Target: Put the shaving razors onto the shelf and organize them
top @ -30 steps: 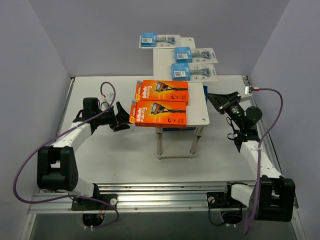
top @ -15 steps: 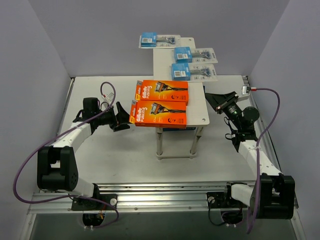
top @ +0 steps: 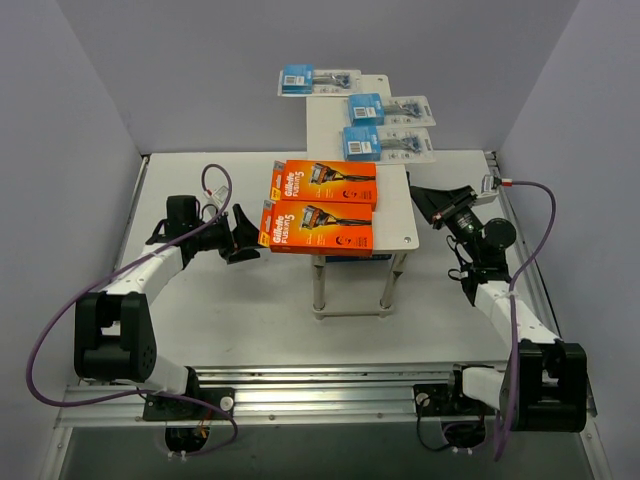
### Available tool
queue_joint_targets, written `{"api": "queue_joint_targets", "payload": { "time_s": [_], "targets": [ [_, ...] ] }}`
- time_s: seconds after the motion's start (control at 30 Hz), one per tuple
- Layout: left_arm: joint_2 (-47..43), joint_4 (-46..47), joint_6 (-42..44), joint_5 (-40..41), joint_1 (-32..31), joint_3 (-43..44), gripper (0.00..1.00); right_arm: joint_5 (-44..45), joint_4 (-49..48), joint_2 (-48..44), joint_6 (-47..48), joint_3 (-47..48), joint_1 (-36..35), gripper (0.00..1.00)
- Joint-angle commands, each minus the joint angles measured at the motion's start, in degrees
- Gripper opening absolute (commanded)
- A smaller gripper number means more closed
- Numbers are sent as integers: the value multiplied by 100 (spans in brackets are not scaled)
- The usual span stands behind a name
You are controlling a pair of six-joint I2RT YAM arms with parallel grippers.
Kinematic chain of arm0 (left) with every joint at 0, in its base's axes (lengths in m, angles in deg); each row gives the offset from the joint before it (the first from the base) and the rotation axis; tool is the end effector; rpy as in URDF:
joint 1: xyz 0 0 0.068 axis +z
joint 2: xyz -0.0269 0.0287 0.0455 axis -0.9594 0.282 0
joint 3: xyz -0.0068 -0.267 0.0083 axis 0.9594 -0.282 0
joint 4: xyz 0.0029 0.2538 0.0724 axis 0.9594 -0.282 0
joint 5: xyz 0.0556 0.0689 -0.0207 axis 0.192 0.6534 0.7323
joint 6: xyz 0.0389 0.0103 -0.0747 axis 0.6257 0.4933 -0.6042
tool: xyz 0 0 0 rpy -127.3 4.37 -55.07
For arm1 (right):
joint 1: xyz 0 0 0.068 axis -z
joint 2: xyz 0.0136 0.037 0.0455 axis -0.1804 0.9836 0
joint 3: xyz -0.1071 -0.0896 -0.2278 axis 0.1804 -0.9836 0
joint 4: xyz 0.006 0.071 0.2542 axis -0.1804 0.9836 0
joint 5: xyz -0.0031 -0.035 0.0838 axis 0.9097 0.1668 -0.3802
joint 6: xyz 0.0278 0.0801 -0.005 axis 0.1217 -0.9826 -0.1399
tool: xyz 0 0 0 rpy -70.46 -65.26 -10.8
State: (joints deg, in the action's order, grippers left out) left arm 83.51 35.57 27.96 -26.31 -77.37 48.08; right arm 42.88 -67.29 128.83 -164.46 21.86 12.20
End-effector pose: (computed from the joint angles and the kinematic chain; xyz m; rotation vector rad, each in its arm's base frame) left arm 0.3221 -0.0814 0.2081 -0.0935 2.3294 -1.4106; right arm 0.2747 0.0378 0.3210 0.1967 1.3185 1.4701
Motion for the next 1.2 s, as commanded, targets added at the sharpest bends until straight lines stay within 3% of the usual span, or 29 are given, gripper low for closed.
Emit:
{"api": "queue_joint_targets", "payload": {
  "time_s": [0.0, 0.1, 0.17, 0.33, 0.43, 0.57, 1.17],
  "targets": [
    [44, -39, 179, 16, -47, 117, 94, -52, -851, 78, -243, -124, -40, 0],
    [53, -57, 196, 8, -56, 126, 94, -70, -834, 43, -226, -230, -22, 0],
    [70, -83, 205, 25, -56, 135, 94, -61, -283, -71, 28, -274, 22, 0],
    [88, -110, 232, 34, -100, 143, 94, 352, 2333, -782, 1337, -2, 267, 0],
    [97, -119, 232, 34, -108, 143, 94, 282, 2978, -967, 1707, 121, 609, 0],
    [106, -127, 240, 34, -144, 152, 94, 176, 3401, -994, 1945, 139, 953, 0],
    [246, -198, 267, 183, -223, 214, 94, 220, 4492, -1003, 2912, 7, 1050, 0]
  ]
}}
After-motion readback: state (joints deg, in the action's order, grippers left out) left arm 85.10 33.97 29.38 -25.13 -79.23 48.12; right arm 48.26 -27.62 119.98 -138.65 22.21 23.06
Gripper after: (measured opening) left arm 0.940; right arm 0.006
